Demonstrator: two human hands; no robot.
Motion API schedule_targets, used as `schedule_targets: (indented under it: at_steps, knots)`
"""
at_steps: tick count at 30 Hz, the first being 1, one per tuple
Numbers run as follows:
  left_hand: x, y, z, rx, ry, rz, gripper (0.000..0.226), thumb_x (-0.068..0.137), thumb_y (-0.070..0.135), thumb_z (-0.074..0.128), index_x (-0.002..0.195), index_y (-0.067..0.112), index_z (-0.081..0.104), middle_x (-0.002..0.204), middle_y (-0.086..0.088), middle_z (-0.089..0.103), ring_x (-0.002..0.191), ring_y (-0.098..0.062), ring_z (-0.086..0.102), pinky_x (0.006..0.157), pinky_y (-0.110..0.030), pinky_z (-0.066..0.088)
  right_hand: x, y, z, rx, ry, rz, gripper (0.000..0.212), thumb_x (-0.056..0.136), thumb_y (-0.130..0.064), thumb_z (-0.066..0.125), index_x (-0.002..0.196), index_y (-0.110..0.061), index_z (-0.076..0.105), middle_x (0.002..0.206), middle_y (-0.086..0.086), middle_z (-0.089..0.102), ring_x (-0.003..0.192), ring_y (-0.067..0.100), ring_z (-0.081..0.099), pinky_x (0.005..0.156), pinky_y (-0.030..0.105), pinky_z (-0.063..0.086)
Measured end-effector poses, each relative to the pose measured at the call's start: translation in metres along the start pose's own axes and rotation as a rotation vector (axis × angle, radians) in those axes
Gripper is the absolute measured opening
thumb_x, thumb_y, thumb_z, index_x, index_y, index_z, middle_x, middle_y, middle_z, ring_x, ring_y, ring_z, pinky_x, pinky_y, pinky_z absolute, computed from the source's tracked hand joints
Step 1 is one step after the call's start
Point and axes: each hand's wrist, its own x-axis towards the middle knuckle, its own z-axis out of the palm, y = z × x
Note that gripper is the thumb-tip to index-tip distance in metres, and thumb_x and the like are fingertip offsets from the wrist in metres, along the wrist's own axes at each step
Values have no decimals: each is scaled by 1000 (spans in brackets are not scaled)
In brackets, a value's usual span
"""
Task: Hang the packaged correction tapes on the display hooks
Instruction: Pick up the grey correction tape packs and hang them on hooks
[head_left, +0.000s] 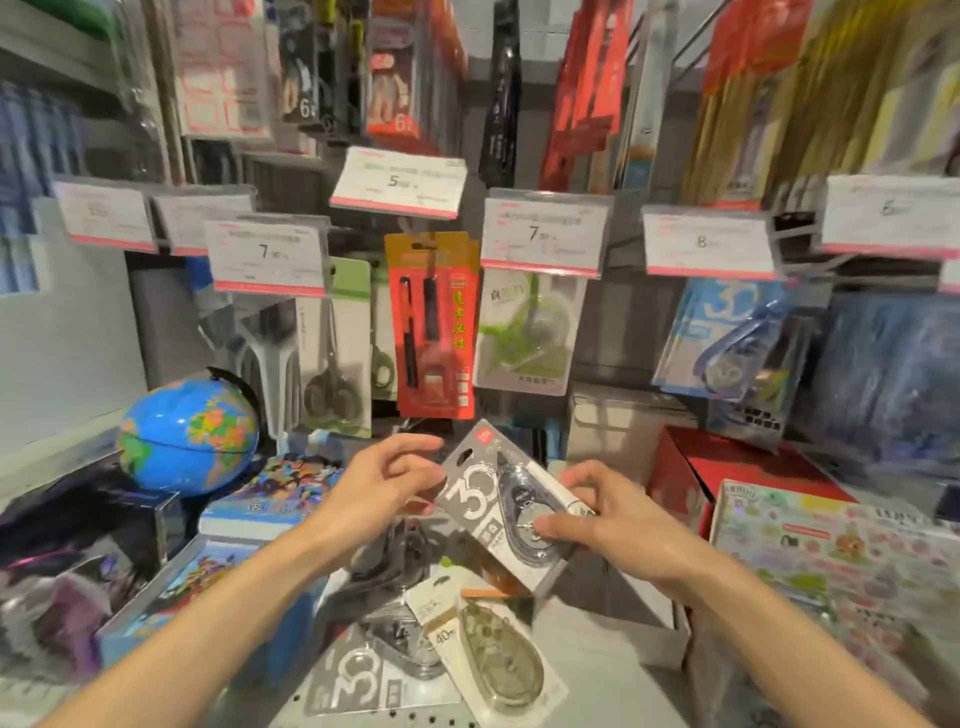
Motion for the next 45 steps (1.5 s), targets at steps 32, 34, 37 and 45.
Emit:
schedule_targets:
  at_steps: [32,34,37,45]
  knots:
    - [-15,173,151,441,319,684,40,98,22,56,133,39,45,109,14,63,80,-12,69,79,-47,59,-36,-53,-136,214,280,-392,48,88,-32,73,128,-24,50,116,-8,70,101,9,69,89,34,53]
    - [-14,172,148,442,315,682,41,98,21,56,132,40,45,108,16,63,83,-11,69,79,-45,59,-30,-56,-132,211,284,-386,52,88,-34,73,131,-23,46,119,-5,69,104,11,67,90,35,51]
    - [-14,171,146,464,311,691,40,98,19,55,128,43,44,107,18,63,86,-9,67,79,-41,59,-23,-56,-127,218,322,-373,57,88,-34,73,134,-20,44,111,-4,72,98,10,69,87,34,52]
    - [-11,161,145,496,273,672,40,99,20,56,132,39,44,106,18,63,88,-4,66,81,-32,59,-10,-55,-112,282,293,-341,57,83,-39,76,126,-33,40,150,-3,42,139,16,42,112,42,39]
